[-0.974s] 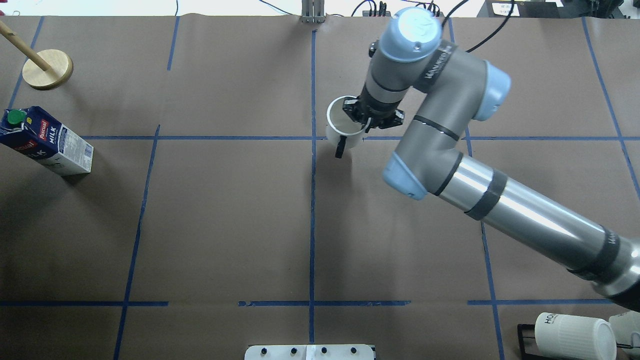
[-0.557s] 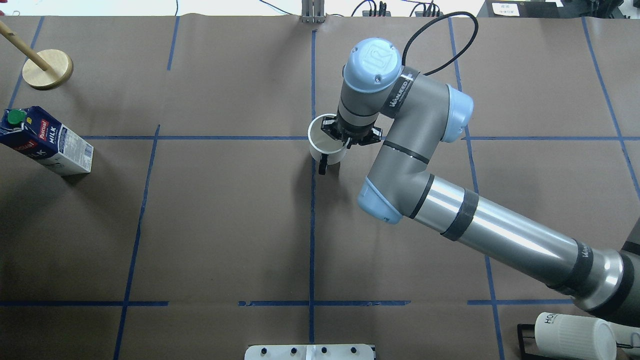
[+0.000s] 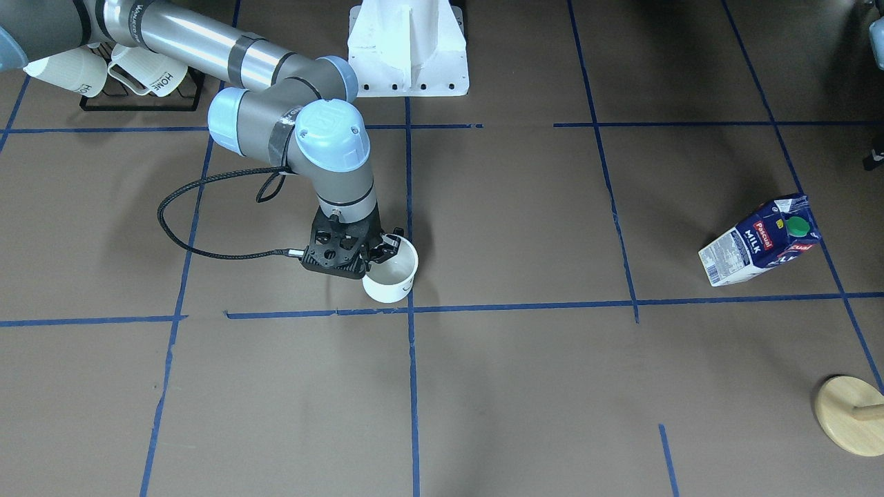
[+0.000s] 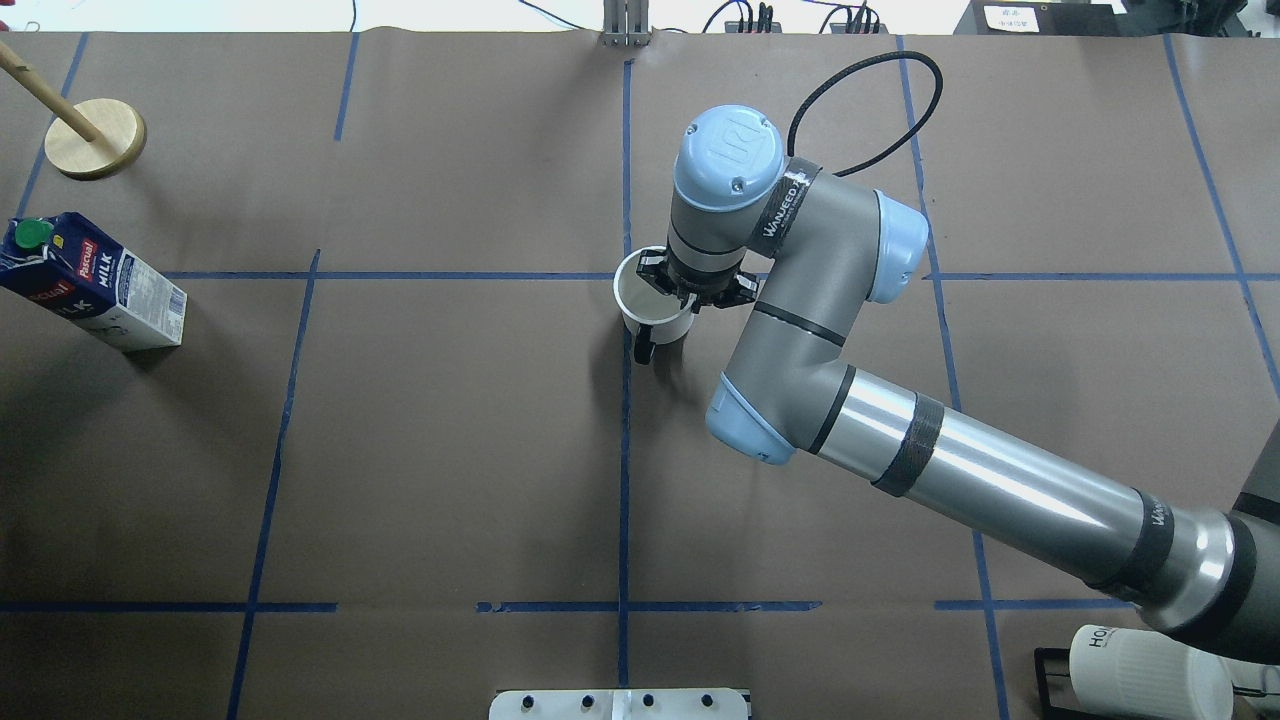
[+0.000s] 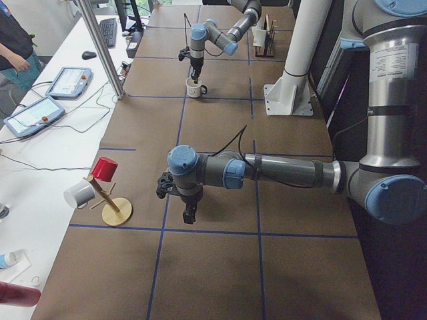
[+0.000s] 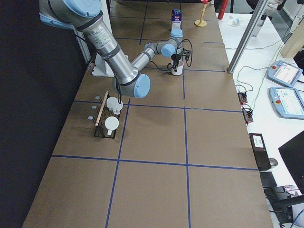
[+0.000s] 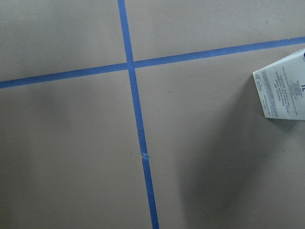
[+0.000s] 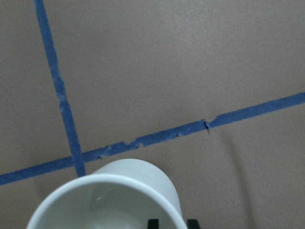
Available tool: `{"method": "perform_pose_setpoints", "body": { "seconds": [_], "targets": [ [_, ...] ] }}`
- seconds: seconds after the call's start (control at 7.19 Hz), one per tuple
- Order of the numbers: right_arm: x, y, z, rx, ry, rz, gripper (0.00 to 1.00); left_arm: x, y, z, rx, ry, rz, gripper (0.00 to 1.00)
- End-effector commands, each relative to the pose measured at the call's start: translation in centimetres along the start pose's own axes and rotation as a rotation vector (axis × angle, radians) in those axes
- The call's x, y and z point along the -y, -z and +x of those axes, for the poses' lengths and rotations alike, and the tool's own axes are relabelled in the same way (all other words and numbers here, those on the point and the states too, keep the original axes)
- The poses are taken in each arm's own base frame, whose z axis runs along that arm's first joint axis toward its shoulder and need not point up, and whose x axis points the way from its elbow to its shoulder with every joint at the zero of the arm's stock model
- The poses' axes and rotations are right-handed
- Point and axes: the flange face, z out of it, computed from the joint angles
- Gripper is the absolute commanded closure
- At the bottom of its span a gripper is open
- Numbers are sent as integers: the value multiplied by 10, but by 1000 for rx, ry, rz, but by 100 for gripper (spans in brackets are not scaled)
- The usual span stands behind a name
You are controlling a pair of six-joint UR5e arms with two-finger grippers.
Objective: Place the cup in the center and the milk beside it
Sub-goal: 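Carry the white mug with the right gripper to the table's center, then open the right gripper and withdraw the right arm away from the mug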
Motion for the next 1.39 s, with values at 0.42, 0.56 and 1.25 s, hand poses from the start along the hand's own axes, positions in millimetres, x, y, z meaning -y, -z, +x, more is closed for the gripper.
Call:
{"method": "perform_pose_setpoints", "body": {
  "seconds": [0.42,0.56,1.25],
  "targets": [
    [77,139,27,44,19,-36,0,4,6,6,12,-16,21,0],
    [105,163,58,22,55,-50,0,8,11,12,5,-43,49,0],
    [199,201,406,0,400,-56,0,56,40,41,-1,-60,101,0]
  ]
}}
